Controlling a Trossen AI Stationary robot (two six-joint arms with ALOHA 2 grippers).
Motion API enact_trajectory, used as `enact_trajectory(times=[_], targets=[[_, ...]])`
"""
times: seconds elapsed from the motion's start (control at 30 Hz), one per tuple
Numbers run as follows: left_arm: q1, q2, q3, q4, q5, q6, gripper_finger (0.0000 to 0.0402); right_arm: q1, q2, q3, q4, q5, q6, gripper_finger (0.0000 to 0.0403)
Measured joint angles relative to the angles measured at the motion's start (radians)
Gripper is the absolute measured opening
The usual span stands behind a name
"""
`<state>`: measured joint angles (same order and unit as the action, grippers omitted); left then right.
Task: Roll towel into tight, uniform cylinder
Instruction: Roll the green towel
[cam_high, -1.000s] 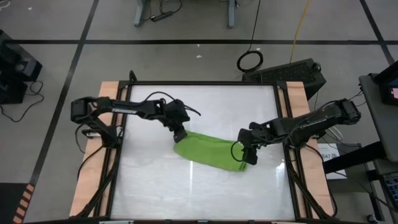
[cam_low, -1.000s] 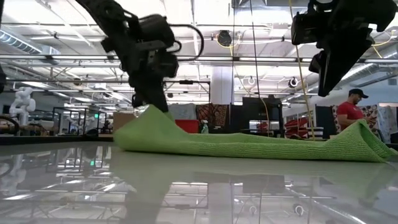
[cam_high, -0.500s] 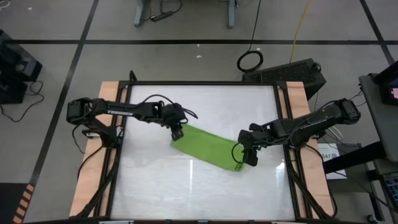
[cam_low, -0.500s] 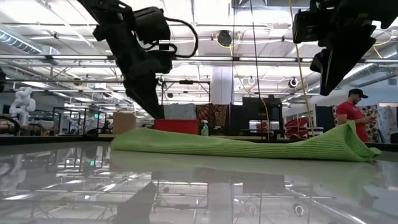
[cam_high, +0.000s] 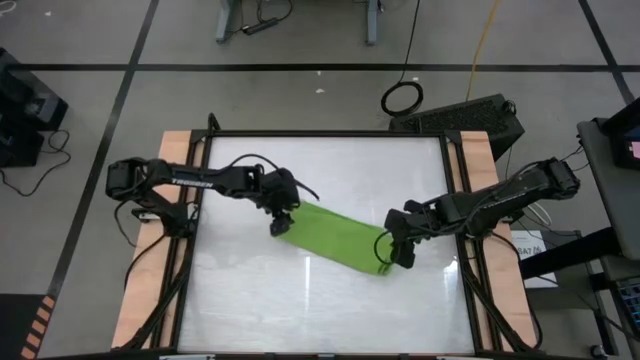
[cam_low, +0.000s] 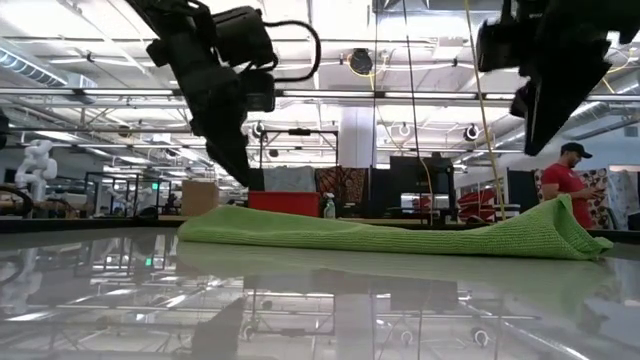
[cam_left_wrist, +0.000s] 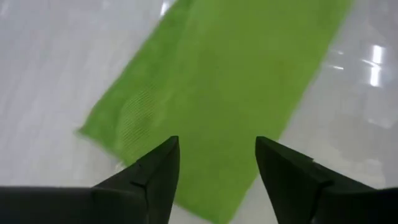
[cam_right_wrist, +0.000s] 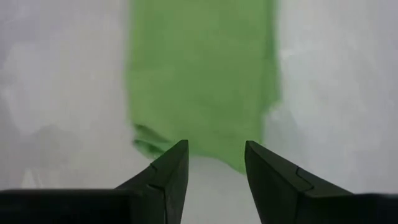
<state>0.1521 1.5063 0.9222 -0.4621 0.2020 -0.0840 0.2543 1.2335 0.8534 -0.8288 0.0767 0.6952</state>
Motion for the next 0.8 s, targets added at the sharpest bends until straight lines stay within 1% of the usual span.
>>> enact_trajectory(times=[0.1, 0.23, 0.37, 0.5, 0.6, 0.67, 0.8], targets=[[-0.043, 0.000, 0.000, 0.039, 0.002, 0.014, 0.0190, 0.000, -0.003, -0.055, -0.015, 0.004, 0.113, 0.0147], [-0.081, 0.020, 0.000, 0.071, 0.004, 0.022, 0.0172, 0.006, -0.003, -0.147, 0.030, -0.005, 0.235, 0.0147], [-0.098, 0.069, 0.000, 0.064, 0.004, 0.020, 0.0163, 0.007, -0.005, -0.235, 0.179, -0.034, 0.300, 0.0147], [-0.112, 0.125, 0.000, 0.060, 0.004, 0.013, 0.0161, 0.006, -0.029, -0.291, 0.304, -0.051, 0.354, 0.0147], [-0.122, 0.169, 0.000, 0.055, 0.004, 0.012, 0.0161, 0.003, -0.045, -0.317, 0.320, -0.055, 0.366, 0.0146], [-0.129, 0.200, 0.000, 0.050, 0.004, 0.012, 0.0161, 0.001, -0.055, -0.324, 0.331, -0.057, 0.365, 0.0138], [-0.134, 0.242, 0.005, 0.038, 0.000, 0.012, 0.0161, 0.000, -0.075, -0.327, 0.333, -0.052, 0.315, 0.0098]])
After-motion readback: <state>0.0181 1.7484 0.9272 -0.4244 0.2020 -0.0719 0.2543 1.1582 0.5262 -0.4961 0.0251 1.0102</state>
